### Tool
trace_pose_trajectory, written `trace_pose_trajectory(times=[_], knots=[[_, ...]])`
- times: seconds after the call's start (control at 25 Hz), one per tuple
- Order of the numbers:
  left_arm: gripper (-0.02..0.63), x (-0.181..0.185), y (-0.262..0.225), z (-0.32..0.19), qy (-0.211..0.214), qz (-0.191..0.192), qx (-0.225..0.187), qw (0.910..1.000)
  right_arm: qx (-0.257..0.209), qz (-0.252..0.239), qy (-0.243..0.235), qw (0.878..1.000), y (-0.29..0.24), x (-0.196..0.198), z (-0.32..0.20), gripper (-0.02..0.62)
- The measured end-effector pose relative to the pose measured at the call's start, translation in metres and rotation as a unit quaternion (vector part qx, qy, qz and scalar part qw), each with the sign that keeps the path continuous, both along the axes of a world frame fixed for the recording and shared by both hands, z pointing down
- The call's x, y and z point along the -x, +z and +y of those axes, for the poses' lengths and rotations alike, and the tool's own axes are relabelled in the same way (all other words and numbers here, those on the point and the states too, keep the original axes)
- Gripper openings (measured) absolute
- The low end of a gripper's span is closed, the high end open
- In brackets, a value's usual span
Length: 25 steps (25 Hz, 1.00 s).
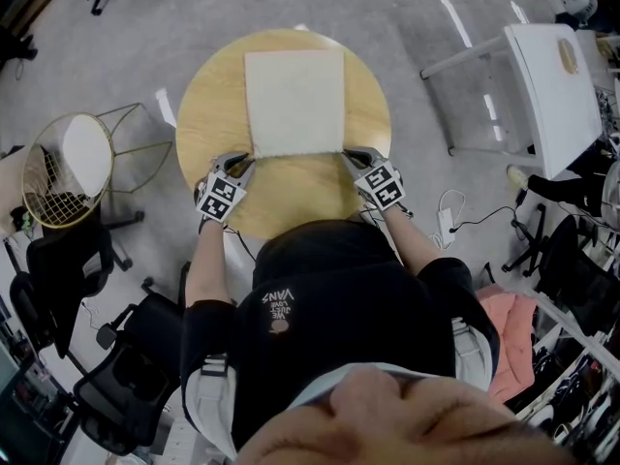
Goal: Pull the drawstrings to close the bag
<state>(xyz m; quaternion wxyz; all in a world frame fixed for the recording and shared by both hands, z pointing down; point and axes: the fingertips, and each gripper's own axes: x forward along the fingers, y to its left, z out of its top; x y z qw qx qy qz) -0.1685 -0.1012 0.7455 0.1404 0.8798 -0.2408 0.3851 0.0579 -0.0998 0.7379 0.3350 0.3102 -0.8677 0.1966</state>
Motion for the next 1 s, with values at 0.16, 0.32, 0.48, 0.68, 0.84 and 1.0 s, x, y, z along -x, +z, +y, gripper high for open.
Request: trace_pose_trajectory(times=[0.16,0.32,0.48,0.68,0.84,1.0], knots=[[0.083,-0.001,0.002,0.000,0.004,-0.003,0.008,1.0000,-0.001,0.000,0.001,1.000,0.000,0.000,-0.001,0.011],[0.075,-0.002,0.009,0.003,0.007,-0.014,0.013,0.9998,-0.001,-0.001,0.001,1.000,-0.001,-0.001,-0.001,0.011],[0.071,-0.002,0.011,0.004,0.006,-0.018,0.019,0.9996,-0.001,-0.001,0.001,1.000,-0.002,-0.001,-0.001,0.011],[0.032,-0.006,0.010,0.006,0.014,-0.014,0.018,0.9996,-0.002,-0.003,0.004,1.000,-0.002,-0.002,-0.001,0.011],[0.025,-0.009,0.002,0.005,0.019,-0.008,0.015,0.9997,-0.001,-0.005,0.006,1.000,-0.001,-0.003,-0.001,0.011],[0.023,-0.009,-0.004,0.005,0.010,0.006,0.018,0.9998,-0.001,-0.009,0.014,1.000,-0.004,-0.004,-0.003,0.011]])
